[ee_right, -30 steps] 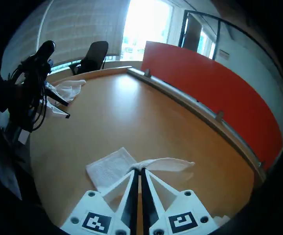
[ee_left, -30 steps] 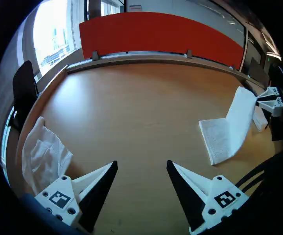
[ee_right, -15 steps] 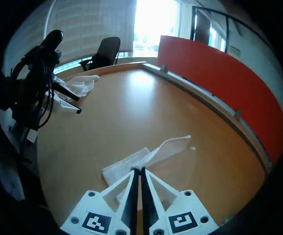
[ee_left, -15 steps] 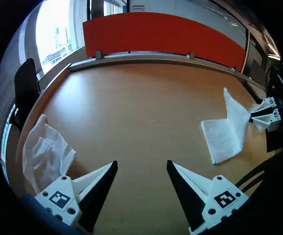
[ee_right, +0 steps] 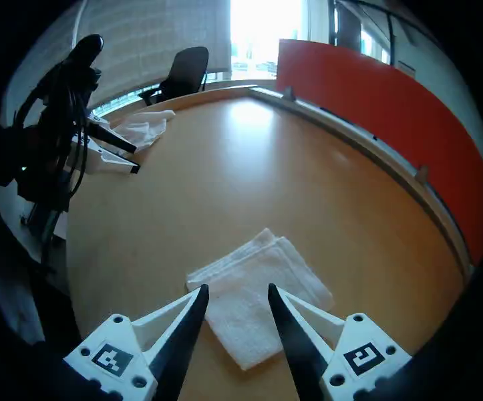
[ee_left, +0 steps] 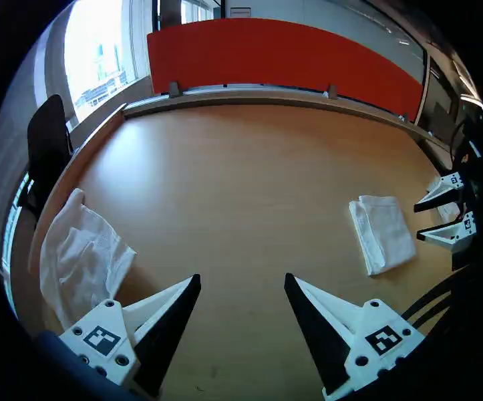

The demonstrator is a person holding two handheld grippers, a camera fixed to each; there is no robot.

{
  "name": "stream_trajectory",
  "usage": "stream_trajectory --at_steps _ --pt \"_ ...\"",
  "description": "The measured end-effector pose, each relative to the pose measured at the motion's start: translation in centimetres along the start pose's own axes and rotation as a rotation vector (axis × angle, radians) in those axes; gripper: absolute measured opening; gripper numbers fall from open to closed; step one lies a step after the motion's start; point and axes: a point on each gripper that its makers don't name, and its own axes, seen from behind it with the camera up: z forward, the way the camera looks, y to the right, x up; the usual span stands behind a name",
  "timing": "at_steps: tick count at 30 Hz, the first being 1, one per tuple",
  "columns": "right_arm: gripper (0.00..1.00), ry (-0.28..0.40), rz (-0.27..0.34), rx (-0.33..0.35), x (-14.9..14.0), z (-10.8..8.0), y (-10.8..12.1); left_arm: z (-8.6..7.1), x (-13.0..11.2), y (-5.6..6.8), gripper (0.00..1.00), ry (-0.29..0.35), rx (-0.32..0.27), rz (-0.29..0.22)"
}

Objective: Fold towel

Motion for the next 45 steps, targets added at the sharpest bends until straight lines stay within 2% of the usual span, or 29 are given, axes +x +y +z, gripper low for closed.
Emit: stream_trajectory --at_steps 17,30,45 --pt "0.68 -0.042 0.031 -0.022 -3.1 -0.3 0.6 0.0 0.4 0.1 0.93 0.007 -0.003 0.002" --pt "0.68 -0.099 0.065 -0.038 -6.8 -0.5 0.9 -0.1 0.3 0.2 0.93 0.006 -0.005 0.002" --pt "0.68 -0.178 0.073 -0.051 -11.1 -0.8 1.1 -0.1 0.4 0.4 0.93 0.007 -0.008 0.006"
